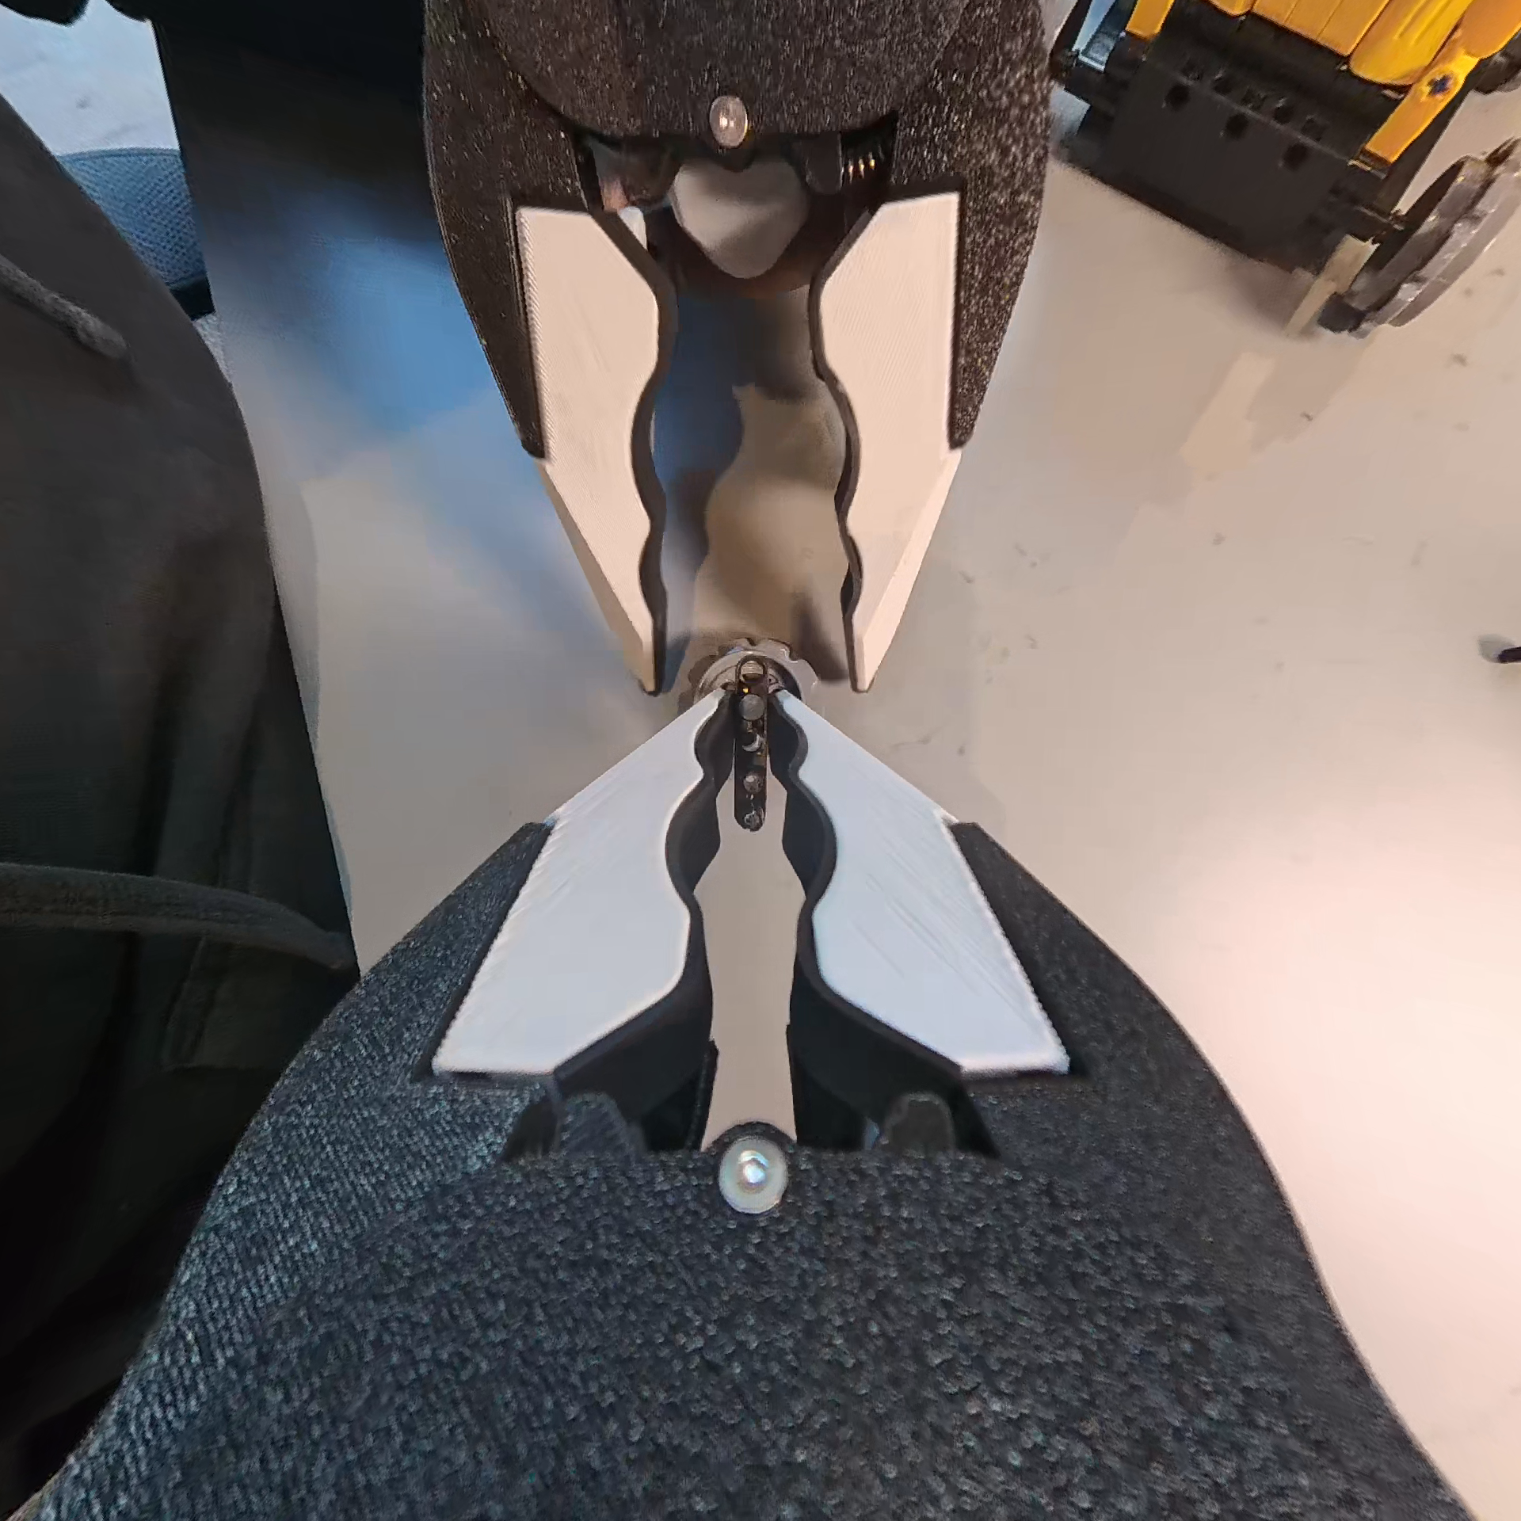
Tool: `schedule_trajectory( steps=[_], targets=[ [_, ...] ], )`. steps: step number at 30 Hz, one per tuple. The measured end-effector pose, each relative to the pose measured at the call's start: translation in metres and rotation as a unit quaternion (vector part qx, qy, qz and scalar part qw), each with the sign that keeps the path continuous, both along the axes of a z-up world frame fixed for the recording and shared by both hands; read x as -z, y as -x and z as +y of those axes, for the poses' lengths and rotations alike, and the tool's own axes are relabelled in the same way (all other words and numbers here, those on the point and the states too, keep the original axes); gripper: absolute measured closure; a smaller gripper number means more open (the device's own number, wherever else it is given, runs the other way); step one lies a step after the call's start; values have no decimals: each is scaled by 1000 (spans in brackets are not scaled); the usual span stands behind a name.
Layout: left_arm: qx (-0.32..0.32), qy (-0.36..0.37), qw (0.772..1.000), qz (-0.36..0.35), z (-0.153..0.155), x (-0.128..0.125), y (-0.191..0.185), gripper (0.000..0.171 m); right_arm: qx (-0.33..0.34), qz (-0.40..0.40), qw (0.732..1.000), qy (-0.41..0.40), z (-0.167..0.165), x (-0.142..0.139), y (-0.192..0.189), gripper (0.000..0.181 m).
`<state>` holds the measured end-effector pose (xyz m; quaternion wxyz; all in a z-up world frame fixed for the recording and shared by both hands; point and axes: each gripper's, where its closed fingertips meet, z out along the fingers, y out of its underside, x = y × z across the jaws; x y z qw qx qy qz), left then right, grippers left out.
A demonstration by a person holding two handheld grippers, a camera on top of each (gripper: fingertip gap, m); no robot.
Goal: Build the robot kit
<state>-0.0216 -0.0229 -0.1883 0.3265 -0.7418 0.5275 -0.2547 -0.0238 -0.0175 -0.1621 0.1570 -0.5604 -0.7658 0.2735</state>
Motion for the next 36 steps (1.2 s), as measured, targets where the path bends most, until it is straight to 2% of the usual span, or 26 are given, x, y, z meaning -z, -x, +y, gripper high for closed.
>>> schedule_trajectory(
  steps=[6,16,22,28,31,36],
  targets=[
    [-5,-6,1000,11,1,3,0,136,-6,-12,1000,-24,1,0,-1,174],
    [-25,2,1000,15,2,3,-1,137,0,-25,999,-46,4,0,-1,174],
    [-27,3,999,18,2,4,-1,138,-18,-34,998,-54,2,1,-3,174],
    [-22,3,1000,15,2,4,0,137,-118,-57,987,-94,2,3,-5,174],
    [-20,2,1000,14,2,4,0,137,-194,-79,968,-137,2,4,-7,174],
    [-21,7,1000,10,2,4,0,137,-265,-114,943,-168,-1,3,-4,175]
  ],
)
